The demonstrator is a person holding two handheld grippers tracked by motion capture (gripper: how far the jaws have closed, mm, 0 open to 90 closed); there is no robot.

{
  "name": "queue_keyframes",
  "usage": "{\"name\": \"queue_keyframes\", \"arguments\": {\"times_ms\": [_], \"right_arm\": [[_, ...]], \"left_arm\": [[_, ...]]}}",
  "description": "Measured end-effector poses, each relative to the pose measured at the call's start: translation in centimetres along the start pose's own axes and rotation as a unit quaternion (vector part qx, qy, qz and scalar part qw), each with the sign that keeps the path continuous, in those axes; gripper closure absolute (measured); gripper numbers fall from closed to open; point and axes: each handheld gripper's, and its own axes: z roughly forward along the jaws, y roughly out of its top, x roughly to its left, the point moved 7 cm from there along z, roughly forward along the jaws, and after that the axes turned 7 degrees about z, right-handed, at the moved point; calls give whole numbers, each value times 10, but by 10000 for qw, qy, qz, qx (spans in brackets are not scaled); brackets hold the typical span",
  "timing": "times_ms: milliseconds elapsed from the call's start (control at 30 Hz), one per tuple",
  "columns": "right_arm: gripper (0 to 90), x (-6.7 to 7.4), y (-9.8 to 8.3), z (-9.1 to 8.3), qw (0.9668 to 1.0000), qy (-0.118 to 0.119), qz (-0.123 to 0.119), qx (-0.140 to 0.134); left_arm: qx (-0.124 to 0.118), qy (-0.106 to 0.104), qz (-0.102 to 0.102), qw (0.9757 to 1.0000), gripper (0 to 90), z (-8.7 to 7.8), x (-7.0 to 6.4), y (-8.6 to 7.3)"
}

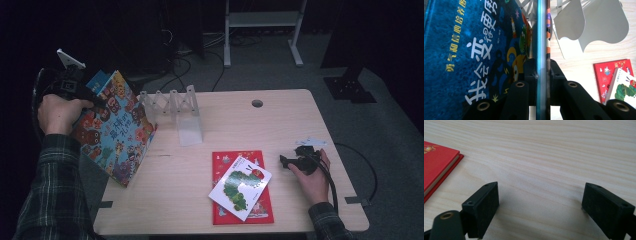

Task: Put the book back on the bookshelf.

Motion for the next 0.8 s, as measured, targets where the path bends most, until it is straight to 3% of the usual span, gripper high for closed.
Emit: {"name": "queue_keyframes", "arguments": {"times_ms": [800], "right_arm": [[134,0,0,0,10000,-5,-16,-7]], "left_arm": [[-62,60,-54,9999,816,30,-4,7]]}}
